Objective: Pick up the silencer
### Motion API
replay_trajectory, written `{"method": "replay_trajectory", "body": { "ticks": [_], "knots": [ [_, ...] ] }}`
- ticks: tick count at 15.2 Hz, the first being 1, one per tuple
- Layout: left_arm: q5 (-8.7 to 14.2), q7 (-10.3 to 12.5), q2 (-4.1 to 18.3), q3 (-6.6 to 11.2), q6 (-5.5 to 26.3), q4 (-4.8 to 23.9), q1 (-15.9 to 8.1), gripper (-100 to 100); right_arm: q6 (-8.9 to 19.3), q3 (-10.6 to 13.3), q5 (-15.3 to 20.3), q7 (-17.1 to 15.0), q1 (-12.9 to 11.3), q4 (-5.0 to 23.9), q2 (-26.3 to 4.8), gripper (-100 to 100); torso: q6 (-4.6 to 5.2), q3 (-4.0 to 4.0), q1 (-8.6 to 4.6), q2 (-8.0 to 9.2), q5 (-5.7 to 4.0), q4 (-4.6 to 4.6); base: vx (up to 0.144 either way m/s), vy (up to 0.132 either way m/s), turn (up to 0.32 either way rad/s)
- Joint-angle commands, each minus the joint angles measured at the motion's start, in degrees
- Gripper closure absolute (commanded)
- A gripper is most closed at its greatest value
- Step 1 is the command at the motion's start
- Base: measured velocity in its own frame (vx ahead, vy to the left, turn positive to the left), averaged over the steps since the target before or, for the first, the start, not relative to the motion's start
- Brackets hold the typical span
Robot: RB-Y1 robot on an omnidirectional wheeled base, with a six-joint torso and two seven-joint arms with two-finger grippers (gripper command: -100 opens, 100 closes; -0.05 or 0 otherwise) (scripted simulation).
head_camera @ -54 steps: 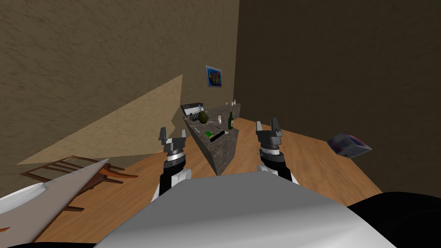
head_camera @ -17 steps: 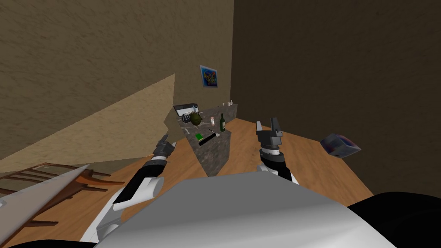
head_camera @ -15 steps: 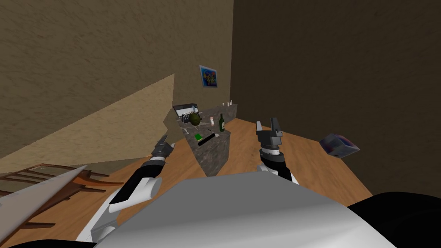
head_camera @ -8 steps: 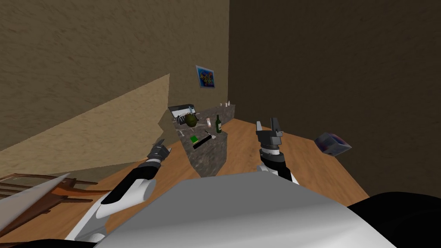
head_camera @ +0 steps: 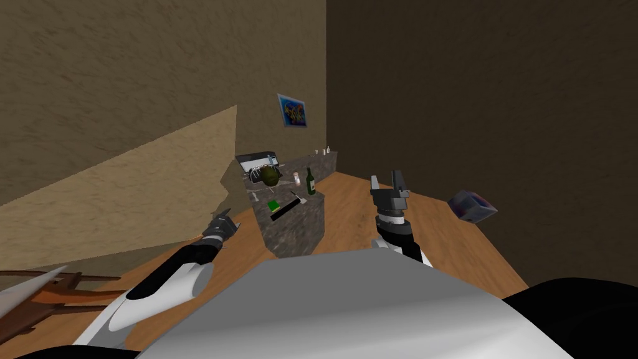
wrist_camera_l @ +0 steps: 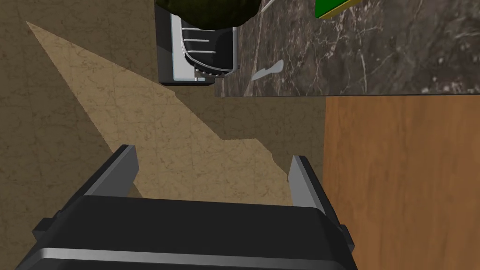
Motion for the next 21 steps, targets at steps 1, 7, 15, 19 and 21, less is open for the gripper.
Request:
{"method": "replay_trajectory", "body": {
  "ticks": [1, 7, 15, 19, 21],
  "knots": [
    [0.04, 0.19, -0.17, 0.32, 2.79, -0.07, 0.05, -100, 0.00, 0.00, 0.00, 0.00, 0.00, 0.00, 0.00, 0, 0.00, 0.00, 0.00, 0.00, 0.00, 0.00, 0.059, -0.054, -0.019],
    [2.05, 1.78, 0.72, 3.22, 9.81, 0.53, 1.00, -100, 0.00, 0.00, 0.00, 0.00, 0.00, 0.00, 0.00, 0, 0.01, 0.00, 0.05, 0.00, 0.01, 0.00, 0.059, -0.062, -0.057],
    [5.01, 4.42, 1.72, 7.25, 18.28, 1.63, 2.44, -100, 0.00, 0.00, 0.00, 0.00, 0.00, 0.00, 0.00, 0, -0.01, -0.02, 0.03, -0.03, 0.00, -0.01, 0.070, -0.070, -0.061],
    [5.96, 5.35, 1.95, 8.48, 23.19, 2.05, 2.91, -100, 0.00, 0.00, 0.00, 0.00, 0.00, 0.00, 0.00, 0, 0.01, -0.01, 0.04, -0.02, 0.01, 0.00, 0.075, -0.067, -0.078],
    [6.89, 6.30, 2.13, 9.66, 25.02, 2.48, 3.37, -100, 0.00, 0.00, 0.00, 0.00, 0.00, 0.00, 0.00, 0, 0.00, -0.02, 0.06, -0.02, 0.01, -0.01, 0.074, -0.058, -0.065]
  ]
}}
